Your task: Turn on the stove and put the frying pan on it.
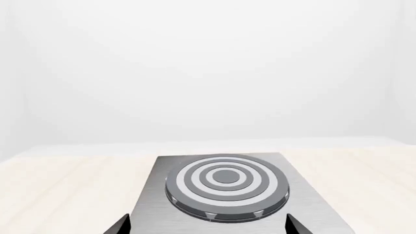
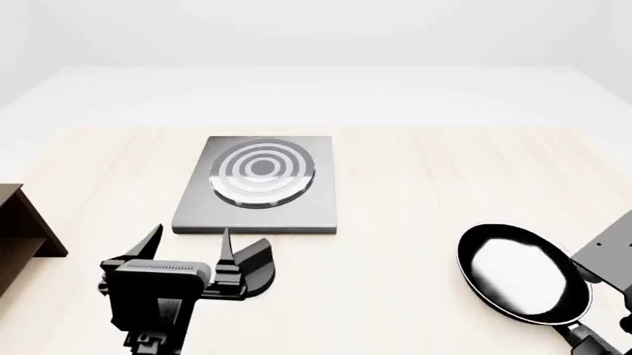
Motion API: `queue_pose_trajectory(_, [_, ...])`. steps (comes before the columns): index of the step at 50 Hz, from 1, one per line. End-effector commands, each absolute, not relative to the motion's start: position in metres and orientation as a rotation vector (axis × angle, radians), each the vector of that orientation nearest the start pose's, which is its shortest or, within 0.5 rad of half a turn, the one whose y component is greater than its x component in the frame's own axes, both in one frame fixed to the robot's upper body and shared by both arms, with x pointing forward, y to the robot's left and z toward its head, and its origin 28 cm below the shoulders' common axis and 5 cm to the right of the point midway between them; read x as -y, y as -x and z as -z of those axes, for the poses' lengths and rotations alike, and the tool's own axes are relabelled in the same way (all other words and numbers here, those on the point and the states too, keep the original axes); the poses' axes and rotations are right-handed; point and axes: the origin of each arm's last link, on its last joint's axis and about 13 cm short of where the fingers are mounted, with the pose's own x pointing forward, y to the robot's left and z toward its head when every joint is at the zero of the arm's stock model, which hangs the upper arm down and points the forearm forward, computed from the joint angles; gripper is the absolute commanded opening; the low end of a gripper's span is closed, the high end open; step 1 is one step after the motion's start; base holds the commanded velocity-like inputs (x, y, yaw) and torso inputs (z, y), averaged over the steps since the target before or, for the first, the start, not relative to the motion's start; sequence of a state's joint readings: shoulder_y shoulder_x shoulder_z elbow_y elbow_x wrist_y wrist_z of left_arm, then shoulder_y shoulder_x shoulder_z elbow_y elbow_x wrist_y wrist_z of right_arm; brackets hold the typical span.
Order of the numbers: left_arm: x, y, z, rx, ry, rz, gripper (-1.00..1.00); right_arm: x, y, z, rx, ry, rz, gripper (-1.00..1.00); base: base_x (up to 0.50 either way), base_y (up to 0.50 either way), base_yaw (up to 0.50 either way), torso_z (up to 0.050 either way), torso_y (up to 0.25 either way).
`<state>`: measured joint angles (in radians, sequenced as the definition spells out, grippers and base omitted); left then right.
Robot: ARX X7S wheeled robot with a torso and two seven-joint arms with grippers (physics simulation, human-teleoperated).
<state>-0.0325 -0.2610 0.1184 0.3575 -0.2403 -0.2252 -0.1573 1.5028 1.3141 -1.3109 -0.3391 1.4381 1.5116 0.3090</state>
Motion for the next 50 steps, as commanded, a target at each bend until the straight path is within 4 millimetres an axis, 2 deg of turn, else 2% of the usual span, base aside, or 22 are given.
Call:
queue_pose_trajectory(1, [-0.226,-0.213,-0.079,0.124,-0.018,0.04,1.0,0.271,-0.186,-0.214,-1.163,0.693,-0.105,1.0,0.0,0.0,0.0,0.0,0.0])
queue_pose_trajectory(14, [-0.226,-0.213,-0.076,0.117,-0.021,0.042,1.0,0.276,-0.187,-0.19,-1.197,0.71,-0.122,1.0,0.0,0.0,0.0,0.0,0.0])
queue_pose_trajectory(32, [-0.224,-0.212,-0.075,0.115,-0.029,0.046,1.0,0.292,-0.178,-0.19,-1.216,0.721,-0.046,1.0,0.0,0.0,0.0,0.0,0.0])
queue_pose_trajectory(50, [-0.225,-0.213,-0.074,0.112,-0.028,0.041,1.0,0.292,-0.196,-0.164,-1.12,0.727,-0.04,1.0,0.0,0.0,0.0,0.0,0.0])
